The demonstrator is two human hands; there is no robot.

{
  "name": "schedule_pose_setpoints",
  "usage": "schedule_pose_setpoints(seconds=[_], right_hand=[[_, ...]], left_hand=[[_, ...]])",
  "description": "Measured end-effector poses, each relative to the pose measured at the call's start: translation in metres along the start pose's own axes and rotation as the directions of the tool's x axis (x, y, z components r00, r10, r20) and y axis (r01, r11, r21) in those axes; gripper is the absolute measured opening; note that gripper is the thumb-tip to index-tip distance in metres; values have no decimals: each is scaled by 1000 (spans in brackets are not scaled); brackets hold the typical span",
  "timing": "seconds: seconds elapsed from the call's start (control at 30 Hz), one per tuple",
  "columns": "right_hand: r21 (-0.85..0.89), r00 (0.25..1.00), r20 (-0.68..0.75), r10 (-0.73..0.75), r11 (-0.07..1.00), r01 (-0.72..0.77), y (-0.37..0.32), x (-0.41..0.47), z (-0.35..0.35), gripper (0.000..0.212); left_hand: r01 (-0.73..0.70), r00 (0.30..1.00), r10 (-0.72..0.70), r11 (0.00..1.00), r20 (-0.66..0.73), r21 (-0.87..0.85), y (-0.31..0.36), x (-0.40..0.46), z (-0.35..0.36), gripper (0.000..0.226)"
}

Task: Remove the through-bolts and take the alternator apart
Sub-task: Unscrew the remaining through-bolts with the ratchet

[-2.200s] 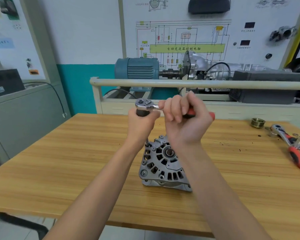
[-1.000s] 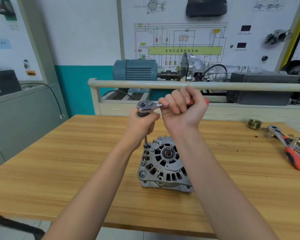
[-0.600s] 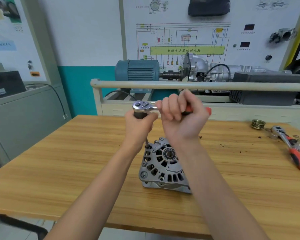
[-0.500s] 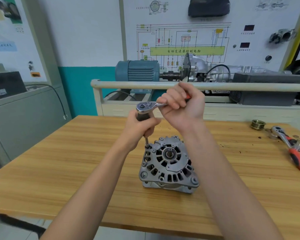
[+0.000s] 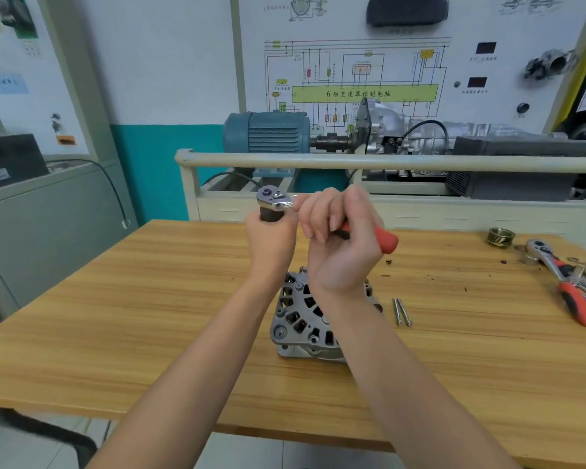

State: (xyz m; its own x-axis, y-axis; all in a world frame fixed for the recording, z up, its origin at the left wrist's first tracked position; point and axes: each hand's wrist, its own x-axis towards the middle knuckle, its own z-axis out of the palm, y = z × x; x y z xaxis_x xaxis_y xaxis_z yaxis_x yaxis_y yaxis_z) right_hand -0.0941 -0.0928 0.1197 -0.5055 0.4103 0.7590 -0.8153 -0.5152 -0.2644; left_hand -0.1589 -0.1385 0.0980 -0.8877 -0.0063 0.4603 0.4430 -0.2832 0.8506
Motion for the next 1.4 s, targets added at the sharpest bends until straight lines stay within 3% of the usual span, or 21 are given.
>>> schedule_pose_setpoints(seconds=[0.1,0.2,0.27,0.3,0.4,0.53,0.63,0.7,0.77,0.83,0.93,1.0,1.03,1.1,1.2,1.3,1.4], right_hand=[[139,964,-23,266,955,-261,-7,24,-6,48],[332,780,-41,625,744,-579,-12,60,-15,47],[392,682,-18,732,632,-668,-13,75,-17,41],[402,667,-33,744,621,-673,-12,78,-17,40],[405,733,-134,667,712,-574,-8,71,-17,48],[277,933,-121,339,914,-296,-4,27,-11,49],[-3,1000,-10,2,1000,-3,2,-2,-5,39],[-111,991,95,-94,988,105,4,-6,-3,34],[-45,996,89,-9,999,13,1,4,-5,38],[107,971,41,237,965,-240,-4,25,-9,48],[317,795,14,607,751,-579,-10,60,-18,47],[401,700,40,713,630,-665,-11,74,-20,42],[420,682,28,731,611,-672,-10,77,-21,41],[425,709,-50,704,657,-623,-8,75,-19,43],[367,835,-138,532,811,-456,-4,54,-15,49],[184,962,-57,267,950,-253,0,19,-5,46],[-77,998,66,-2,997,7,4,-3,1,33]], left_hand=[[-5,970,2,1000,244,11,2,8,-16,20],[21,824,-7,1000,567,-18,9,14,-28,34],[61,759,-42,998,650,-7,12,18,-26,37],[80,765,-58,997,641,-5,13,18,-23,39],[93,857,-76,996,510,-8,9,14,-15,41],[-2,985,6,1000,170,-24,-1,5,-7,24],[-60,998,59,997,-19,-50,-4,0,1,21],[-65,996,61,997,-72,-46,-4,-1,4,23],[-27,999,26,998,-23,-51,-1,1,0,19],[-14,988,19,999,151,-33,0,6,-11,25],[-19,857,9,1000,515,14,6,12,-24,36],[10,787,-32,999,616,39,8,15,-24,40],[31,792,-49,999,609,40,9,16,-22,41],[69,850,-66,998,523,14,7,15,-17,42],[53,969,-45,998,242,-27,1,5,-9,34],[-2,999,0,998,-32,-65,-2,-3,-4,20],[-35,995,27,996,-93,-79,1,-5,-1,8]])
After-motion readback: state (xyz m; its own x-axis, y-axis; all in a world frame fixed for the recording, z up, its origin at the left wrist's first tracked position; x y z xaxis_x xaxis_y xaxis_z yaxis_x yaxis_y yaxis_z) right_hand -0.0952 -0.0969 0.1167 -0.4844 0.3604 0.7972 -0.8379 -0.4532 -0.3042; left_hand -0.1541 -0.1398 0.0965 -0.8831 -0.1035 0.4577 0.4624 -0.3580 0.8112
